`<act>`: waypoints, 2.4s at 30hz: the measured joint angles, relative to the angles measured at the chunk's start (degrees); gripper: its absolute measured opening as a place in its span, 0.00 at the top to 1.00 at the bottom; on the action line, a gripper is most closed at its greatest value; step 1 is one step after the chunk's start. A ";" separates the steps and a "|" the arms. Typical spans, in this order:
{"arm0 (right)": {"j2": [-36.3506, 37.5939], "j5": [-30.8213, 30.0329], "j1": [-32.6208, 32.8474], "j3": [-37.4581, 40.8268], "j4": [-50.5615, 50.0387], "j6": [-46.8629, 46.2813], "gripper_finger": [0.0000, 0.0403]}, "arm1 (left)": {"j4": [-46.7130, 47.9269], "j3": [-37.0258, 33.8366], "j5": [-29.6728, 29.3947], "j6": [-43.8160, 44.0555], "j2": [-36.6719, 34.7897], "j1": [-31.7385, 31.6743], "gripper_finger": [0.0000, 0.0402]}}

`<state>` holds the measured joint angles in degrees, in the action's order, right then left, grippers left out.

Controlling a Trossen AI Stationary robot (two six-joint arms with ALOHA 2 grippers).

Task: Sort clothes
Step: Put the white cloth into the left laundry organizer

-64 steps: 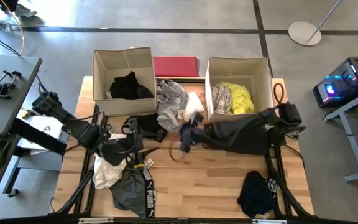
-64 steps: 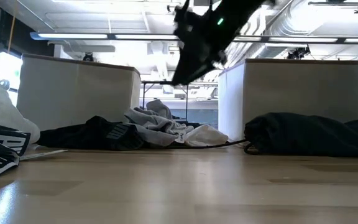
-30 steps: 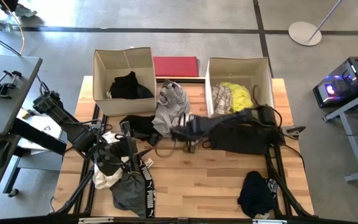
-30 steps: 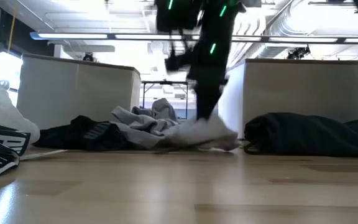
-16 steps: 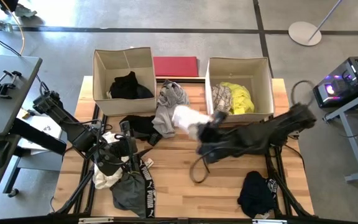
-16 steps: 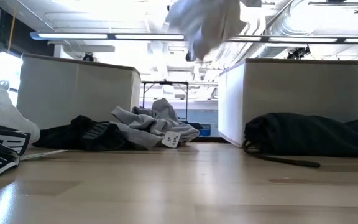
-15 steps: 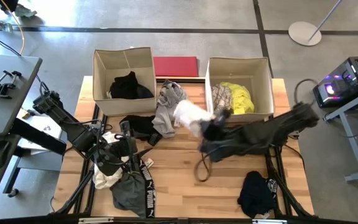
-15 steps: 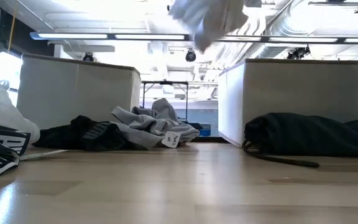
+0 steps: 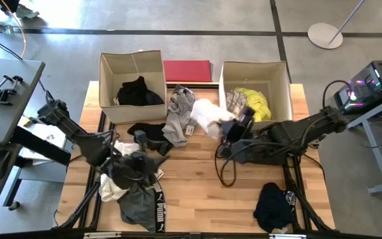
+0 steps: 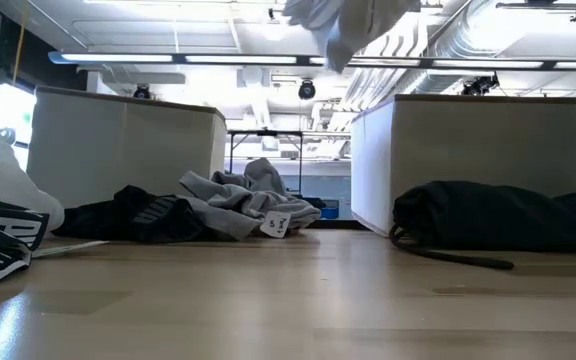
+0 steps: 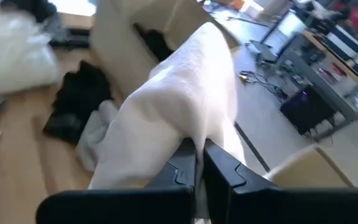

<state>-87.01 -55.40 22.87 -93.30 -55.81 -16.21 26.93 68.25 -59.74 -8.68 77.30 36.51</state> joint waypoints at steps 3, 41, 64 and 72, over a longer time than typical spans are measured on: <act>-3.09 4.04 0.00 0.00 3.21 5.10 1.00 | -11.22 0.00 3.37 -15.58 3.47 -1.87 0.41; -9.32 9.90 5.80 0.73 -12.20 -20.24 0.64 | 4.57 -0.02 -11.75 0.16 -8.44 -17.46 0.99; -9.32 -1.79 19.77 10.78 -9.71 -35.27 0.64 | 32.87 -0.02 45.40 8.31 12.50 -87.20 1.00; -9.32 -1.86 20.87 10.77 -8.49 -35.38 0.64 | 30.98 0.12 45.67 7.43 23.84 -86.47 0.99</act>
<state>-96.33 -57.26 43.74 -82.52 -64.30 -51.59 57.91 68.37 -14.08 -1.26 101.14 -49.95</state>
